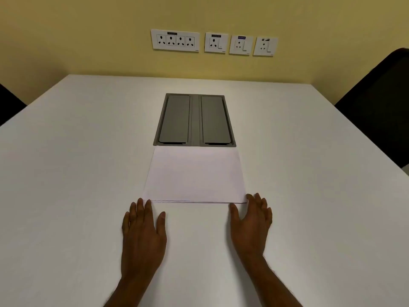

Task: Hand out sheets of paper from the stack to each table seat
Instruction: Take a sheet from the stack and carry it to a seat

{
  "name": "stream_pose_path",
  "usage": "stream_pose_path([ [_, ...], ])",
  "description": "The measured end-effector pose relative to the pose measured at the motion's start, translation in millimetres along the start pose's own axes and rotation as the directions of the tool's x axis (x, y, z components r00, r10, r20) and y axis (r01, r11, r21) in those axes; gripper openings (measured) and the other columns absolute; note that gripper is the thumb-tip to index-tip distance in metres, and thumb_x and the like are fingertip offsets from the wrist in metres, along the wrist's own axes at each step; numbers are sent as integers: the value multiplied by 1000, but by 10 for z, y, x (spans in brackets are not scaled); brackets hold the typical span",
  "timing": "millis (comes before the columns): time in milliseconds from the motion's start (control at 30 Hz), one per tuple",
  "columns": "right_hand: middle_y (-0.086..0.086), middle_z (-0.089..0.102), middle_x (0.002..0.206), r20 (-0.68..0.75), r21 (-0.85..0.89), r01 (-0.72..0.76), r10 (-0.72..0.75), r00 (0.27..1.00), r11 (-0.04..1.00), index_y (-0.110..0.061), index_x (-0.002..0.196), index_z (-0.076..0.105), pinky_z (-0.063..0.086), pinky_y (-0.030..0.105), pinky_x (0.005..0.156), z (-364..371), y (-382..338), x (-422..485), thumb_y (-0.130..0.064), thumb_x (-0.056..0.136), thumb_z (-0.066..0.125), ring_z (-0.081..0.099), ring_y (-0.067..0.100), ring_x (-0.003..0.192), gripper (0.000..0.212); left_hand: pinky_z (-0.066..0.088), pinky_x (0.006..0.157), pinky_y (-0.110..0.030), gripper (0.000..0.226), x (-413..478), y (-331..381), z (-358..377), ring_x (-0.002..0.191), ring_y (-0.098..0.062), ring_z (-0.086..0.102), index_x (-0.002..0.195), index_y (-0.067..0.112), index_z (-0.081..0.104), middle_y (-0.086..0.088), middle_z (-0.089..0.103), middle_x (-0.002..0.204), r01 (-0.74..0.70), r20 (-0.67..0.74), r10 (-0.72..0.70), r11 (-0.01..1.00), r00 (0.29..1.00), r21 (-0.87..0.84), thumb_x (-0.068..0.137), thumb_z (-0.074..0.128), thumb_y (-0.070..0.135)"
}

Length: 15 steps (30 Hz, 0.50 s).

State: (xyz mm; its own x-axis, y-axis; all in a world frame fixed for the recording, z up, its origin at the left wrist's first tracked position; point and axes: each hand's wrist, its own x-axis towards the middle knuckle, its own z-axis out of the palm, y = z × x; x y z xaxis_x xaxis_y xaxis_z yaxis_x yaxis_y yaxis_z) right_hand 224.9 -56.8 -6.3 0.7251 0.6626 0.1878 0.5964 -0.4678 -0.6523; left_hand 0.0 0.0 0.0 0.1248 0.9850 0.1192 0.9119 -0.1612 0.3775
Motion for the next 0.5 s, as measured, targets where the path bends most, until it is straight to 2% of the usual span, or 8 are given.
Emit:
stream_pose_path([
  [233, 15, 44, 153, -5, 12, -15, 15, 1000, 1000, -8, 139, 52, 10, 45, 124, 17, -51, 46, -35, 95, 62, 26, 29, 149, 52, 16, 124, -44, 71, 1, -12, 39, 151, -28, 24, 151, 5, 35, -15, 32, 159, 6, -37, -6, 1000, 999, -9, 97, 22, 49],
  [500, 15, 43, 154, -31, 16, -45, 46, 998, 999, -6, 138, 53, 9, 43, 124, 54, -65, 79, -41, 95, 60, 26, 28, 149, 55, 14, 125, -43, 67, 10, -17, 56, 151, -28, 23, 151, 5, 34, -15, 31, 160, 13, -38, -12, 1000, 999, 8, 101, 24, 48],
])
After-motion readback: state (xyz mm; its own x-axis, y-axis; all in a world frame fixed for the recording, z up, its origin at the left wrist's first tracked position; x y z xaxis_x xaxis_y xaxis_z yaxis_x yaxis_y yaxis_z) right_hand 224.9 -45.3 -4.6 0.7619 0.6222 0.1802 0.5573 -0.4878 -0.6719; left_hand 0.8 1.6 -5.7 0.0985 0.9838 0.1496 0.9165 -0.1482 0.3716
